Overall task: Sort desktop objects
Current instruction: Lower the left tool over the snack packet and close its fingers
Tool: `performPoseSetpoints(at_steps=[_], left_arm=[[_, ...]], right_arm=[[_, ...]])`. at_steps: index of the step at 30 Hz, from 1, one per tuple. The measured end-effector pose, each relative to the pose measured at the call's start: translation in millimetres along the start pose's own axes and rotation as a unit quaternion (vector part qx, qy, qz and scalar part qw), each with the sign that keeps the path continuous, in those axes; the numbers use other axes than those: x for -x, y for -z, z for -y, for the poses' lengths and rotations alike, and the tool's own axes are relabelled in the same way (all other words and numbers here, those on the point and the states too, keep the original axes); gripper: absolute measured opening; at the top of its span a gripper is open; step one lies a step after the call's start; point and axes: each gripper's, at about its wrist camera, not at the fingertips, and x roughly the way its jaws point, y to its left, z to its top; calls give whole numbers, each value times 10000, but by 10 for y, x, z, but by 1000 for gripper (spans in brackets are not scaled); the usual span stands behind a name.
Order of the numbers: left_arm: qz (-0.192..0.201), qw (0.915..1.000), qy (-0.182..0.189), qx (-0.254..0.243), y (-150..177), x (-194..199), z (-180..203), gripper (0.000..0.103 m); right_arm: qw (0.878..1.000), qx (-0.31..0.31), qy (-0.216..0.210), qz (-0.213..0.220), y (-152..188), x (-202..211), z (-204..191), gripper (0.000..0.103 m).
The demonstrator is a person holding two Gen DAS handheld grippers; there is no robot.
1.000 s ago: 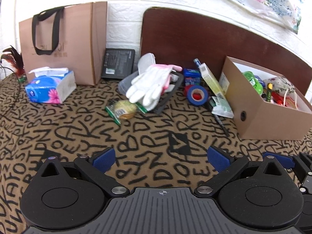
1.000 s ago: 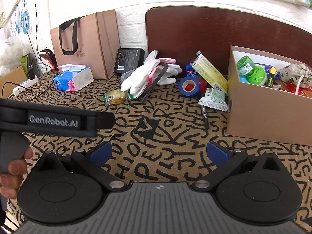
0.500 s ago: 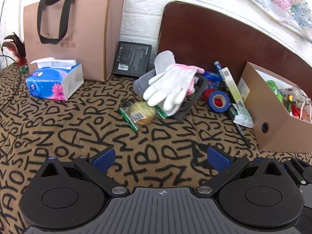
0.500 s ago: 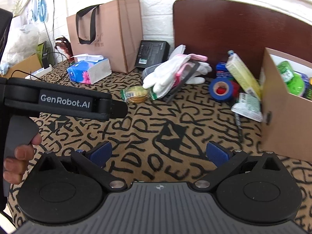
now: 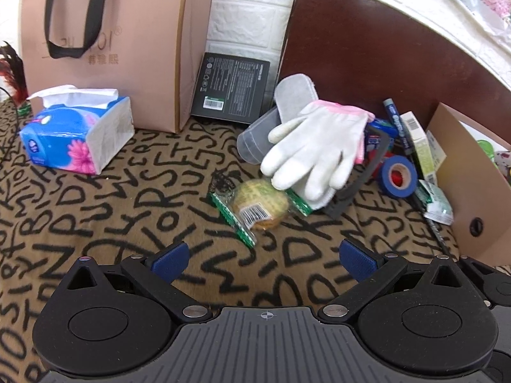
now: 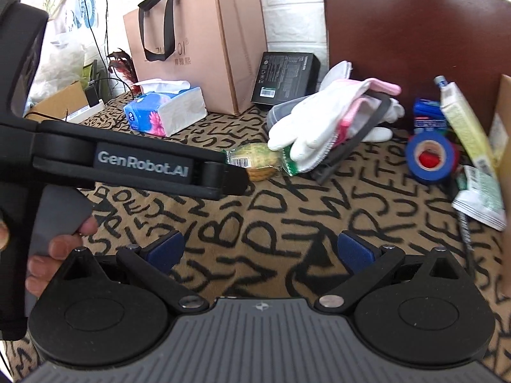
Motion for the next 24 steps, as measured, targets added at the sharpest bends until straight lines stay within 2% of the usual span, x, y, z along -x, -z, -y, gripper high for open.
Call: performPoseSetpoints(at_steps=[10, 24], left_arm=[[37, 9997, 181, 152, -186, -359, -146, 103], [-183, 9990, 404, 3, -311, -756, -197, 100]], right_arm=[[9998, -48, -167, -74, -152, -470, 71, 87], [9997, 187, -124, 112, -365, -851, 119, 86]])
